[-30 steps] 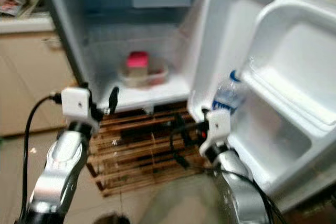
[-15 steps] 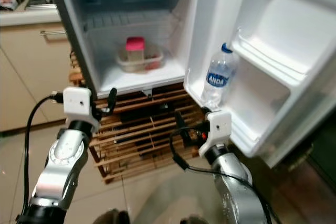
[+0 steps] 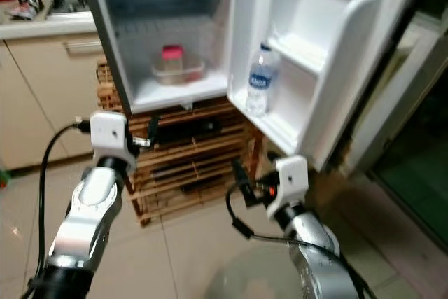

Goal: Restocking fridge

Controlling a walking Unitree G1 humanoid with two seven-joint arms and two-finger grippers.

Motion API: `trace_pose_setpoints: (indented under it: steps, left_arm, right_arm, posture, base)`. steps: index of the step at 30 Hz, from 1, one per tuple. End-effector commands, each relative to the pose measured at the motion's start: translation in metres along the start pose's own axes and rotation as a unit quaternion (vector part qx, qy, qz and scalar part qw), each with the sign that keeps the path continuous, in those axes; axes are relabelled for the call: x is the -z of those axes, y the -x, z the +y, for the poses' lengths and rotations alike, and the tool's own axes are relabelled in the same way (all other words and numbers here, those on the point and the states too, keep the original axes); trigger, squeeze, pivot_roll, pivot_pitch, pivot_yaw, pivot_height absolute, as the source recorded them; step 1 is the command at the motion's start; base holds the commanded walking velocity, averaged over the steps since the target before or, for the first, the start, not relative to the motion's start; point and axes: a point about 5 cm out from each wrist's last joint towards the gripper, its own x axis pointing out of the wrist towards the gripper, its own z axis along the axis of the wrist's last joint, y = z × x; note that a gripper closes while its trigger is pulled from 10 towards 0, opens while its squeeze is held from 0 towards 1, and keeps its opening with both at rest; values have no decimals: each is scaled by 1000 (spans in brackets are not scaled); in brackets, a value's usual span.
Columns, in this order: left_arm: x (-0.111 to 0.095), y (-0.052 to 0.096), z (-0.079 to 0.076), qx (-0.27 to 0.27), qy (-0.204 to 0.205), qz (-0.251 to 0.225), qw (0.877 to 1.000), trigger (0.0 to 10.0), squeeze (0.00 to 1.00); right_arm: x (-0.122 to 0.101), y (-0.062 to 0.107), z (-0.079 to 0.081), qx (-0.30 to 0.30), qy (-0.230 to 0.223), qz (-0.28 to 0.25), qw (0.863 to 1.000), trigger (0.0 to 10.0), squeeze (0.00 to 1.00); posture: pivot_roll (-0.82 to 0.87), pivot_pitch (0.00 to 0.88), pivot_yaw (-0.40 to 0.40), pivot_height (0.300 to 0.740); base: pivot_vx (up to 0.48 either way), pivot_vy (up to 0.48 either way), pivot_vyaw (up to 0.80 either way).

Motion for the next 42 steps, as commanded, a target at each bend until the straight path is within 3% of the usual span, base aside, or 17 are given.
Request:
trace_pose_setpoints:
  steps: [1,16,26,32,34,35,36,42]
  left_arm:
    - [-3,-3,-6,11,-1,-6,1000,10000,0]
    - [-3,-7,-4,-17,32,-5,999,10000,0]
    - [-2,-7,1,-47,37,-8,998,10000,0]
    - [2,-5,4,-58,38,-1,998,10000,0]
    - [1,-5,4,-50,39,-4,998,10000,0]
    - [1,-5,4,-50,39,-4,998,10000,0]
    - [-1,-5,5,-42,36,-10,998,10000,0]
    - [-3,-4,5,-41,32,-16,999,10000,0]
  right_arm:
    - [-3,1,-4,-3,16,-1,1000,10000,0]
    - [0,0,-4,-31,25,11,999,10000,0]
    - [9,7,-14,-25,35,35,998,10000,0]
    - [12,5,-36,54,64,43,996,10000,0]
    - [6,-5,-59,131,93,41,986,10000,0]
    - [6,-5,-59,131,93,41,986,10000,0]
    - [-2,-12,-69,166,99,26,981,10000,0]
    - [-14,-19,-66,171,99,-8,980,10000,0]
  posture:
    - [-111,0,20,740]
    - [-113,0,19,740]
    - [-113,0,2,740]
    - [-101,0,-9,740]
    - [-92,0,-14,740]
    - [-92,0,-14,740]
    - [-88,0,-11,740]
    - [-90,0,-7,740]
  base:
    - [0,-480,0]
    - [18,-470,0]
    - [126,0,0]
    - [0,0,0]
    - [0,0,0]
    - [0,0,0]
    - [0,0,0]
    - [245,207,0]
